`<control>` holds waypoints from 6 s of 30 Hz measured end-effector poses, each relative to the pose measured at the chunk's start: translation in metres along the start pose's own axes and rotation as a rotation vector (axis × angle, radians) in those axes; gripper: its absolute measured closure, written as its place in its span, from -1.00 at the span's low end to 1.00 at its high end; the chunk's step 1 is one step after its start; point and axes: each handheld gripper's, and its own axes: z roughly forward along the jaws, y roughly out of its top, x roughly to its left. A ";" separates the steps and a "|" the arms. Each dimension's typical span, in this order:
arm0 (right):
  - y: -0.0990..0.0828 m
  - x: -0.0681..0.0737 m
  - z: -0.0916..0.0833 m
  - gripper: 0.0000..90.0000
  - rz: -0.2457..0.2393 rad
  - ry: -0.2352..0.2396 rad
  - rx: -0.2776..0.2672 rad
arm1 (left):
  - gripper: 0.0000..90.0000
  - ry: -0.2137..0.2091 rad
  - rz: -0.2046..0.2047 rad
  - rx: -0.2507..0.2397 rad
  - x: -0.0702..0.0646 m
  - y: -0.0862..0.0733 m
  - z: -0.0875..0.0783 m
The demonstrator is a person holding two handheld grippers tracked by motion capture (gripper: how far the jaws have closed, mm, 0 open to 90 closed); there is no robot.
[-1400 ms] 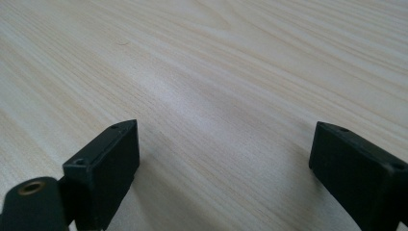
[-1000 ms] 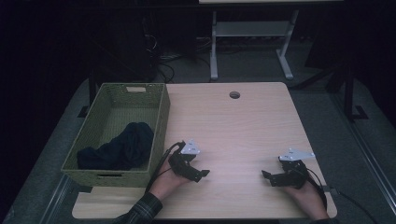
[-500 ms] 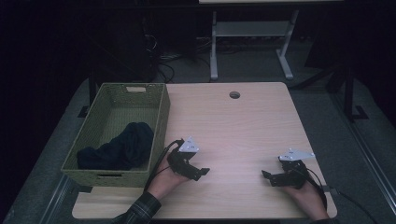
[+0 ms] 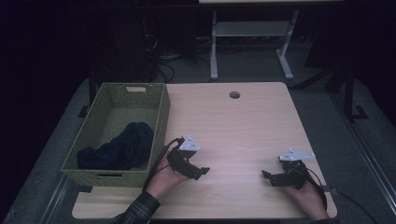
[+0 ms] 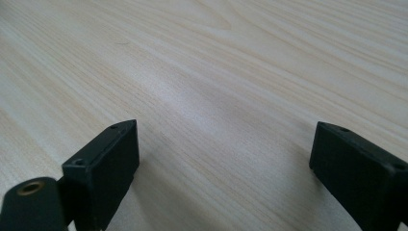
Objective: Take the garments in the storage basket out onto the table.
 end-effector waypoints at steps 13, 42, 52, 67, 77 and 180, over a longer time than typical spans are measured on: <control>0.000 0.000 0.000 -0.79 0.001 0.000 0.000 | -0.67 0.001 0.009 0.008 -0.001 0.010 -0.011; 0.000 0.000 0.000 -0.79 0.001 0.000 0.000 | -0.67 -0.007 0.012 0.038 0.001 0.030 -0.035; 0.000 0.000 0.000 -0.79 0.001 0.000 0.000 | -0.67 -0.011 -0.001 0.047 0.006 0.036 -0.044; 0.000 0.000 0.000 -0.79 0.001 0.000 -0.001 | -0.67 0.004 -0.011 0.026 0.014 0.050 -0.062; 0.000 0.000 0.000 -0.79 0.001 0.000 -0.001 | -0.67 0.001 -0.022 0.018 0.020 0.052 -0.071; 0.000 0.000 0.000 -0.79 -0.004 0.000 -0.002 | -0.66 0.273 -0.235 0.111 0.107 -0.032 -0.178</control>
